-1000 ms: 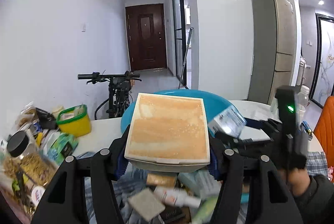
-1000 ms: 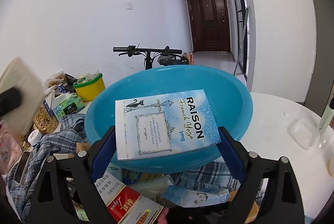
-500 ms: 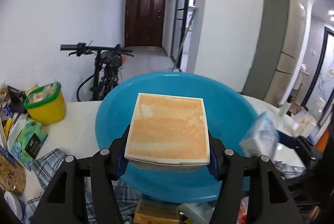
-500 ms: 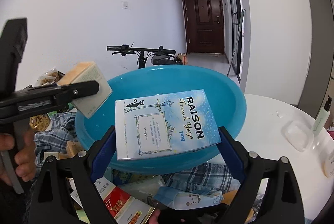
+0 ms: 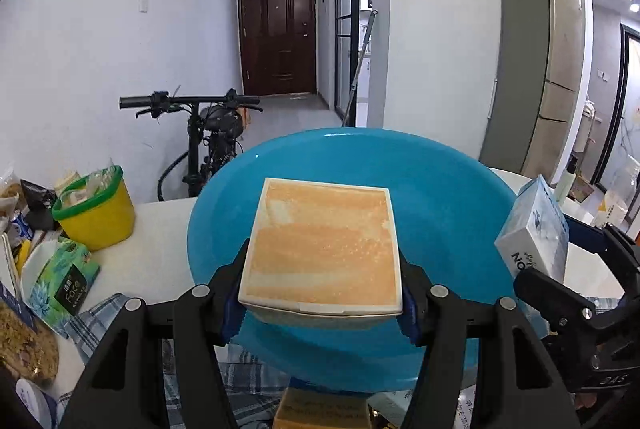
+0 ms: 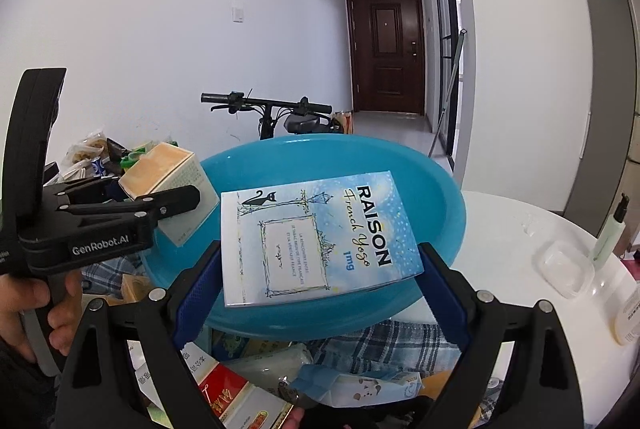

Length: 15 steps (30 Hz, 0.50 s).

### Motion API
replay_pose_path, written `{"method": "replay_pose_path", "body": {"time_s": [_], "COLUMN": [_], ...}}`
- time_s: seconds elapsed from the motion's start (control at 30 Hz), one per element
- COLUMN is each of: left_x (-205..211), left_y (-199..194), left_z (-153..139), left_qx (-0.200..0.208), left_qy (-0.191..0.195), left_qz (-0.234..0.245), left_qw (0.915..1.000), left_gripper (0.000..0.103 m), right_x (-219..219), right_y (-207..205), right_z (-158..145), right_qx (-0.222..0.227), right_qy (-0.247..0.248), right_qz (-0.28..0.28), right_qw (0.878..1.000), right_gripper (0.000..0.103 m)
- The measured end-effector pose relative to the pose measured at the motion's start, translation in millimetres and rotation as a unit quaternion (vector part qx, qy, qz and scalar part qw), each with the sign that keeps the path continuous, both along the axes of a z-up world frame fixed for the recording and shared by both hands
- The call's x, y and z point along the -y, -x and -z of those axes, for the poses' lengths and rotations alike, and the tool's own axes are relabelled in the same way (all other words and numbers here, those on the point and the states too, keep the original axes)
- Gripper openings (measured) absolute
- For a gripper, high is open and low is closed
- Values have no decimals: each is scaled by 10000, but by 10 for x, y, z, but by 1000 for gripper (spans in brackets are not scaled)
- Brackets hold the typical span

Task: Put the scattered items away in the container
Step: 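Lower the cream square box into the basin and open the left gripper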

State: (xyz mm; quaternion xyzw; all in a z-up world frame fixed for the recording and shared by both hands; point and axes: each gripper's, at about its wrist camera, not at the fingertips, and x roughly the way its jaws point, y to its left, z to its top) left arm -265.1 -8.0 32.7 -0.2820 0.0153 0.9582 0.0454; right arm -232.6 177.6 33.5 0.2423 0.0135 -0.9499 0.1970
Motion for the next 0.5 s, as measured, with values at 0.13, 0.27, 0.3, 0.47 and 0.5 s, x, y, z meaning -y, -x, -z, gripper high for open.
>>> {"method": "replay_pose_path", "body": {"time_s": [0.13,0.27,0.3,0.47,0.5], "left_x": [-3,17,23,-66,-75], "left_y": [-13,-12,-18,-98,-107], "left_z": [10,9,9,-32,-41], "left_qx": [19,17,10,-51,-64], "left_qy": [-86,-95,-111,-87,-98], "left_qz": [29,37,39,103,105], "left_qw": [10000,9999,9999,9999,9999], "left_gripper": [63,63,63,63,63], "right_x": [-7,-11,-19,-15,-14], "right_y": [6,6,3,13,10], "right_z": [17,11,8,23,24], "right_qx": [29,4,6,66,67], "right_qy": [15,45,54,23,22], "right_qz": [31,53,55,54,62], "right_qw": [10000,10000,10000,10000,10000], "right_gripper": [91,91,91,91,91]}}
